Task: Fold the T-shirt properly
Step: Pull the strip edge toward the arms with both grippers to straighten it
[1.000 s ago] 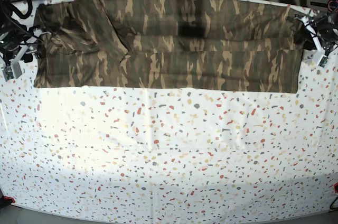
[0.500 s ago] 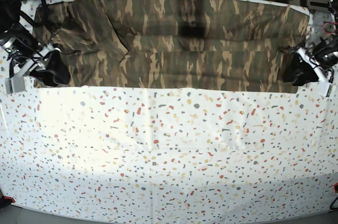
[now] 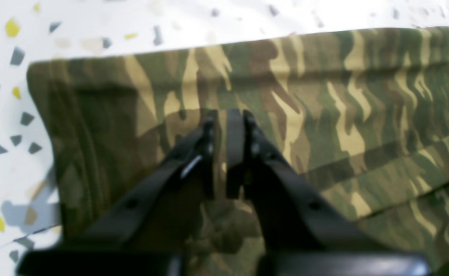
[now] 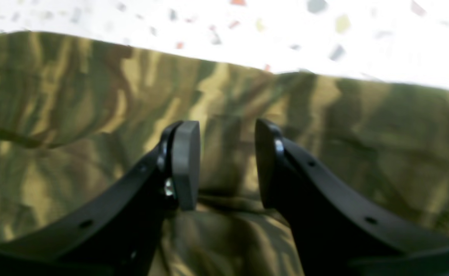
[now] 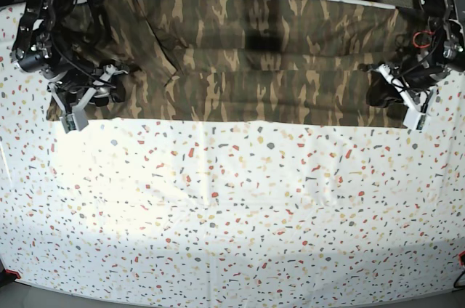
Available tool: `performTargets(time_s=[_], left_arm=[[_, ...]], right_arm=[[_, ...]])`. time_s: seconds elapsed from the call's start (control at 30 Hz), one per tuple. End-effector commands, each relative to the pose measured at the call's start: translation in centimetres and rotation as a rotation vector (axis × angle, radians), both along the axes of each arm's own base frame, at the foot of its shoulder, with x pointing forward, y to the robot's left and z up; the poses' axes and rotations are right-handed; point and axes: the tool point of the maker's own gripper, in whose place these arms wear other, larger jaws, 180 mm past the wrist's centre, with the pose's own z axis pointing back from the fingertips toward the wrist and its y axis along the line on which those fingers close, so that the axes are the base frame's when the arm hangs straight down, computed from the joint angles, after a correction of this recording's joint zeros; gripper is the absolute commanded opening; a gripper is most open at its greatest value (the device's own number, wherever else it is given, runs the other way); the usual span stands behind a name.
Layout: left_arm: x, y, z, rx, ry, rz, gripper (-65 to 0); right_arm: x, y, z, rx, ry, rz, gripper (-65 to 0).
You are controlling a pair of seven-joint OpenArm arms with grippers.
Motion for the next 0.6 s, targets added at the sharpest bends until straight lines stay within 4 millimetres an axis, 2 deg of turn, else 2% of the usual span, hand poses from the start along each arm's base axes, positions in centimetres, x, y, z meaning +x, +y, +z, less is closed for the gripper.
performTargets(time_s=[0.0,0.23,0.3,0.33,0.47,0.57], left_arm=[[1.1,0.2,1.6,-0.008,-0.062,-0.003,-64.3],[1.4,0.6,1.7,0.018,-0.086,0.005,-64.3],[1.7,1.1,1.7,0.055,-0.104,0.010,-61.8],[1.7,1.2,1.7,0.061,-0.107,0.011,-58.7],[1.7,1.1,1.7,0.058,-0.107,0.010,-39.6],[1.8,1.2,1.3,0.102,-0.091,-0.006,-31.7]], right_arm=[[0.9,-0.5,1.3,-0.018,-0.050,0.003,-40.6],[0.8,-1.2,-0.1,-0.017,-0.033,-0.024,-40.6],[0.7,-1.2,-0.3,-0.009,-0.029,-0.026,-40.6],[0.7,-1.2,-0.3,-0.009,-0.029,-0.026,-40.6],[1.2,-1.2,0.0,-0.011,-0.039,-0.026,-40.6],[1.6,-1.3,0.2,-0.022,-0.021,-0.023,-40.6]])
